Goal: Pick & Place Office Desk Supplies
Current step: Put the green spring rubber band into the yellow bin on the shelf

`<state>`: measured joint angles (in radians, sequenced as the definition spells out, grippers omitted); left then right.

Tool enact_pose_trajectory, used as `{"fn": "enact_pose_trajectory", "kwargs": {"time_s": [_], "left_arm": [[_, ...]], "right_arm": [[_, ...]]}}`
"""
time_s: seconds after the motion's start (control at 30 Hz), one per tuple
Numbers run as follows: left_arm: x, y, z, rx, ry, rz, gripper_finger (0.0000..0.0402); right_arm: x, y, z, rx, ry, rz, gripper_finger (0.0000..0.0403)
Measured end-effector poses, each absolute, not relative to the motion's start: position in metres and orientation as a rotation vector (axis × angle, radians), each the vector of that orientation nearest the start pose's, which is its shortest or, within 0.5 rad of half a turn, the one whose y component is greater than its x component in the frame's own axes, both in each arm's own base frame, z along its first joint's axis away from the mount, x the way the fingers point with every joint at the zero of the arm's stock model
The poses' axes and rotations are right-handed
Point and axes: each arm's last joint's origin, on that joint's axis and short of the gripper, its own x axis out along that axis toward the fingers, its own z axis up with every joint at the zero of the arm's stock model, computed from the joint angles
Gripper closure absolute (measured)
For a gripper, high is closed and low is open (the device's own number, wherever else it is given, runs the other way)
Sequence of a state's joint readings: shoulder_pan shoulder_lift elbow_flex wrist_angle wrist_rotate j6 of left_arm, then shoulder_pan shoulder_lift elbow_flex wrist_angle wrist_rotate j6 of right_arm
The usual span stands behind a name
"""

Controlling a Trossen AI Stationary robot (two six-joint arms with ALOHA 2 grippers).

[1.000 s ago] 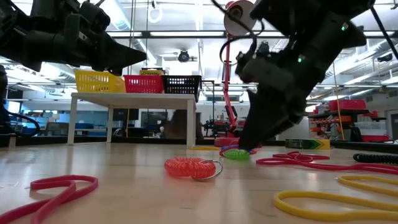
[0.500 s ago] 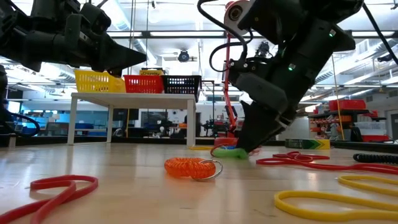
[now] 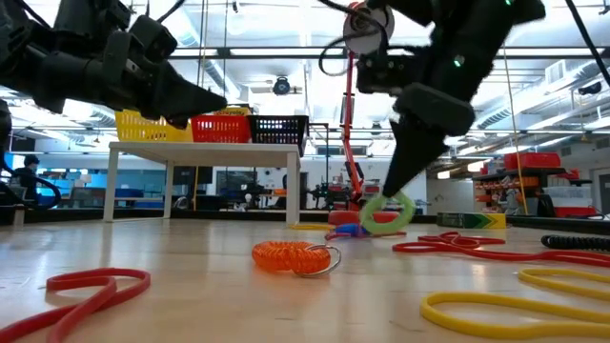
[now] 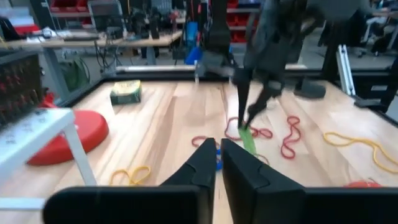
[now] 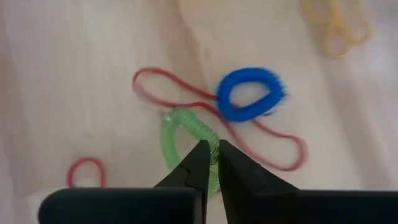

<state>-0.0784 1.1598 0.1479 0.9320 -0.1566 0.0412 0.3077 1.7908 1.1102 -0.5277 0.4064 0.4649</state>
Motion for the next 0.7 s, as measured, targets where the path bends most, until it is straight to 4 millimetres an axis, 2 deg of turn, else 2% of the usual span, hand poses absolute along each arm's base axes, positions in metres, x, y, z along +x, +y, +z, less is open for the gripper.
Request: {"fn": "enact_pose_trajectory", "kwargs": {"time_s": [0.13, 0.27, 0.47, 0.6, 0.7], "left_arm": [[0.202, -0.013, 0.161, 0.046, 0.113, 0.06, 0.0337], [0.218, -0.016, 0.158, 0.053, 0.149, 0.042, 0.0303], [0.24, -0.018, 0.148, 0.019, 0.126, 0.036, 0.0237], [0.257, -0.022, 0.141, -0.011, 0.123, -0.034, 0.0185], [0.272, -0.022, 0.138, -0.035, 0.129, 0.013, 0.0153]], "right_arm": [[0.329, 0.091, 0.178, -0.093, 1.069, -0.388, 0.0371], [0.334, 0.098, 0.188, -0.177, 0.985, -0.441, 0.0371], [0.339, 0.106, 0.194, -0.219, 0.856, -0.498, 0.0371], [0.342, 0.108, 0.197, -0.253, 0.803, -0.506, 0.037], [0.345, 0.108, 0.2, -0.263, 0.773, -0.5, 0.037]]}}
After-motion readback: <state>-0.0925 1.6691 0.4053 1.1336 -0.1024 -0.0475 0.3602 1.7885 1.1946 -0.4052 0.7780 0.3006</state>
